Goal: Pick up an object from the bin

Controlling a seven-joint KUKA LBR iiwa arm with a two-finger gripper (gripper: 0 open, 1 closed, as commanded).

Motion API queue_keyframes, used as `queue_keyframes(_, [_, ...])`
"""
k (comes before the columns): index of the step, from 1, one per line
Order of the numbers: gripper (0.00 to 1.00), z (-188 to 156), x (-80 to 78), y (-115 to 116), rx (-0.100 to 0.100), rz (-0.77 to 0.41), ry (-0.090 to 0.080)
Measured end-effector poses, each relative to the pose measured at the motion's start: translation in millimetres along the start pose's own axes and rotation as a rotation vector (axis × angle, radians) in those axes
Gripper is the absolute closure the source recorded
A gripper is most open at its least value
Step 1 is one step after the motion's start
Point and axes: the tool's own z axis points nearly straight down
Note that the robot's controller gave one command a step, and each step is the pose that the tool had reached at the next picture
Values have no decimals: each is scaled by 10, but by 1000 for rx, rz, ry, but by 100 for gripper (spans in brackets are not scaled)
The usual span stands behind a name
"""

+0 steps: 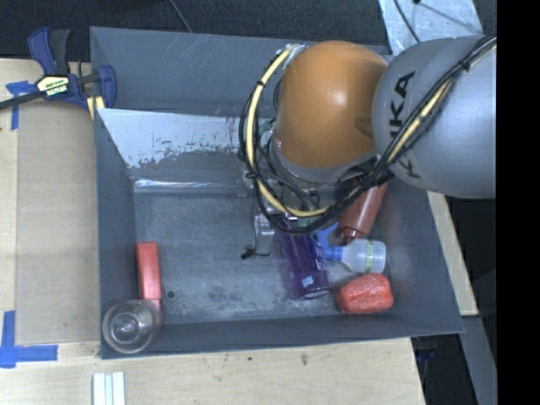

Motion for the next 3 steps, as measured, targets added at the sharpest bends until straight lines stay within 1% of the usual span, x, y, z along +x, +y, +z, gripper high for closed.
queue_keyframes(1, [0, -49, -14, -6, -2, 3, -9])
queue_keyframes(2, [0, 93, -99, -361, -3, -52, -9])
queue_keyframes(3, [0, 466, -34, -641, 2, -119, -10])
